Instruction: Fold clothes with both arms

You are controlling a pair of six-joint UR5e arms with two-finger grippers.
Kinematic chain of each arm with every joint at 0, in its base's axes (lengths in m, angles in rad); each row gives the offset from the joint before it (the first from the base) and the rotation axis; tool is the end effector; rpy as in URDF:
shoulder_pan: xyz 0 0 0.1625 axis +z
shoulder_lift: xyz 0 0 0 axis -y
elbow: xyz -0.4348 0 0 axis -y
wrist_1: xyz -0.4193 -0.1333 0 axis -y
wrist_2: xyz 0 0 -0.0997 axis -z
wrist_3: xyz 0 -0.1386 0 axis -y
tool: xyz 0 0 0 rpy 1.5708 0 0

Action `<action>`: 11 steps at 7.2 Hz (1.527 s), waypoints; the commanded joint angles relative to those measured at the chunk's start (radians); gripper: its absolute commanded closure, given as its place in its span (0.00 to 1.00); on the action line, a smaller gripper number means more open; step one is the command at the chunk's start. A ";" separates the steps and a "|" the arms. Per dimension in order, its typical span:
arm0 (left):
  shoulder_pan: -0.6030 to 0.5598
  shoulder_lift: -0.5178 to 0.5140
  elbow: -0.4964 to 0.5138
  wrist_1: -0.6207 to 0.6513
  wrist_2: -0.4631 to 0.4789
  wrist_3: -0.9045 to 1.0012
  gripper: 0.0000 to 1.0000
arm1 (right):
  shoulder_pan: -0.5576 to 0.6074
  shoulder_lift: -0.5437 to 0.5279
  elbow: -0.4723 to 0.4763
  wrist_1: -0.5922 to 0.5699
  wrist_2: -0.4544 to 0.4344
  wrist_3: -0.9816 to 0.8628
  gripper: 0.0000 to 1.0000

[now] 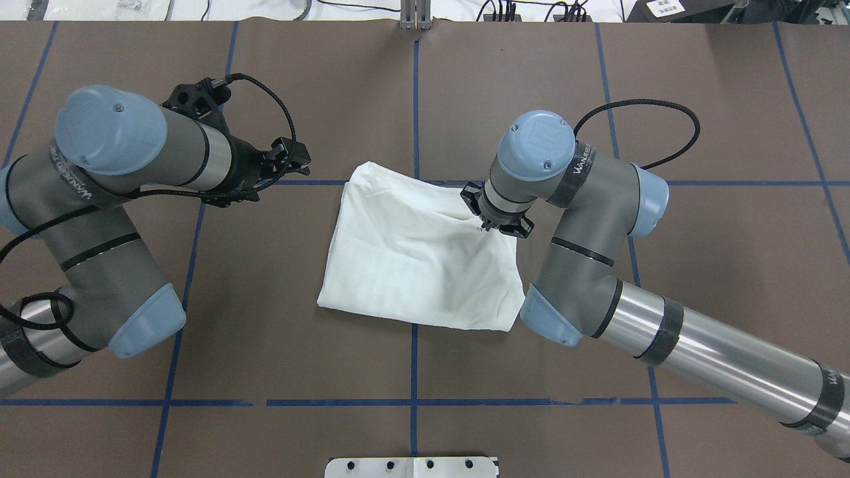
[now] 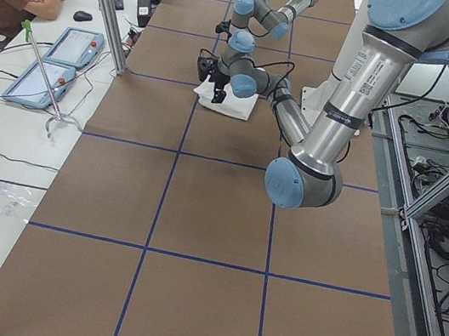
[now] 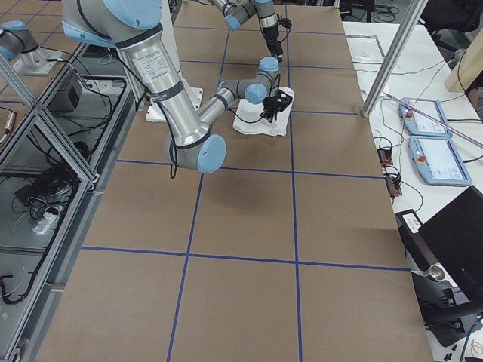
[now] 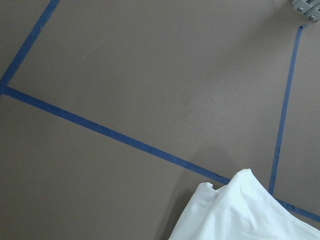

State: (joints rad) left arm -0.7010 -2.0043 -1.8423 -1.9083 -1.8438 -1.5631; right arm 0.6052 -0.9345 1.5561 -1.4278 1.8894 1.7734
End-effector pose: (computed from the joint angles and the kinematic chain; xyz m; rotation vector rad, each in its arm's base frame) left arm 0.4482 -0.5038 0.2665 0.1283 1.0681 -0.4839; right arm -0.5758 -0.5076 0.2940 -0.1478 -0.8176 0.6402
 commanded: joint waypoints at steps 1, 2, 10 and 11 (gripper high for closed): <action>0.003 -0.004 0.000 0.000 0.000 -0.002 0.01 | 0.048 0.000 0.002 -0.016 0.016 0.000 1.00; 0.003 -0.005 0.000 0.000 0.000 -0.003 0.01 | 0.071 -0.007 -0.001 -0.017 0.031 0.000 1.00; -0.040 -0.004 -0.017 0.002 -0.005 0.056 0.01 | 0.204 -0.029 0.006 -0.095 0.098 -0.212 0.00; -0.076 0.004 -0.015 0.002 -0.006 0.102 0.01 | 0.269 -0.036 0.001 -0.103 0.108 -0.356 0.00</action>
State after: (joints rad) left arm -0.7383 -2.0080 -1.8575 -1.9073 -1.8482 -1.5138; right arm 0.7960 -0.9638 1.5596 -1.5236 1.9731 1.5780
